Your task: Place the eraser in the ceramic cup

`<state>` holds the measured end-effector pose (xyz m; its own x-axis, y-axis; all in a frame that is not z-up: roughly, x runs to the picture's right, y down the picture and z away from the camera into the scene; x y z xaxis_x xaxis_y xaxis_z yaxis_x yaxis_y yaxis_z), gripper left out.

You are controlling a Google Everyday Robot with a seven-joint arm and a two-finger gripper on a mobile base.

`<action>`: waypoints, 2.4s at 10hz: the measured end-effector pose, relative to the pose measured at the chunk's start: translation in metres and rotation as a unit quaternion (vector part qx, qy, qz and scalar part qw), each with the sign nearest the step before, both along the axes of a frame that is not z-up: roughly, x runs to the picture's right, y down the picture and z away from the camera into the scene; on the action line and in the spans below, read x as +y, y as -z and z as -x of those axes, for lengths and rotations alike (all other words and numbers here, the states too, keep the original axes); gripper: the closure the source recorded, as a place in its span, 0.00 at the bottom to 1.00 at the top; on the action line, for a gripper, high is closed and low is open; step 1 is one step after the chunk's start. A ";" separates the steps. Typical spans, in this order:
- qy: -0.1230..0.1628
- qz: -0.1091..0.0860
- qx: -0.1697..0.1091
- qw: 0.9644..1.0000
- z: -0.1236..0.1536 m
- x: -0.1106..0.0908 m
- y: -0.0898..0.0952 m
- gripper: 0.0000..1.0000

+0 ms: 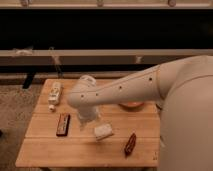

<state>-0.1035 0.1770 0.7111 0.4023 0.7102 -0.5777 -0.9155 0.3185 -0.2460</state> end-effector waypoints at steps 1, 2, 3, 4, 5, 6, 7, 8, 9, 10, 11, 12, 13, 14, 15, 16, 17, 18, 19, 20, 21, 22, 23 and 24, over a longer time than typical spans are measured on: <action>0.004 0.001 -0.004 1.000 0.022 -0.001 0.000 0.34; 0.008 0.004 -0.012 1.000 0.047 -0.001 0.001 0.34; 0.012 0.009 -0.020 1.000 0.068 0.000 0.002 0.34; 0.015 0.011 -0.027 0.999 0.084 0.002 0.003 0.34; 0.021 0.014 -0.036 0.999 0.102 0.008 0.006 0.34; 0.026 0.016 -0.041 0.999 0.117 0.013 0.008 0.34; 0.030 0.020 -0.047 0.998 0.136 0.018 0.005 0.34; 0.031 0.026 -0.049 0.998 0.144 0.023 0.003 0.34; 0.030 0.029 -0.048 0.998 0.146 0.025 -0.001 0.34; 0.028 0.030 -0.054 0.998 0.150 0.025 -0.005 0.34; 0.026 0.032 -0.060 0.997 0.156 0.026 -0.008 0.34; 0.021 0.034 -0.066 0.997 0.160 0.023 -0.013 0.34; 0.015 0.039 -0.070 0.997 0.161 0.019 -0.021 0.34; 0.012 0.041 -0.074 0.996 0.162 0.015 -0.031 0.34; 0.010 0.042 -0.078 0.996 0.164 0.010 -0.040 0.34; 0.011 0.040 -0.079 0.996 0.166 0.007 -0.053 0.34; 0.011 0.039 -0.081 0.996 0.172 0.004 -0.066 0.34; 0.009 0.039 -0.075 0.996 0.170 0.000 -0.077 0.34; 0.006 0.040 -0.067 0.997 0.164 -0.002 -0.087 0.34; 0.004 0.041 -0.062 0.997 0.163 -0.003 -0.094 0.34; -0.001 0.043 -0.056 0.998 0.160 -0.006 -0.101 0.34; -0.008 0.043 -0.049 0.998 0.153 -0.012 -0.106 0.34; -0.016 0.045 -0.040 0.998 0.144 -0.017 -0.113 0.34; -0.020 0.050 -0.036 0.998 0.141 -0.017 -0.118 0.34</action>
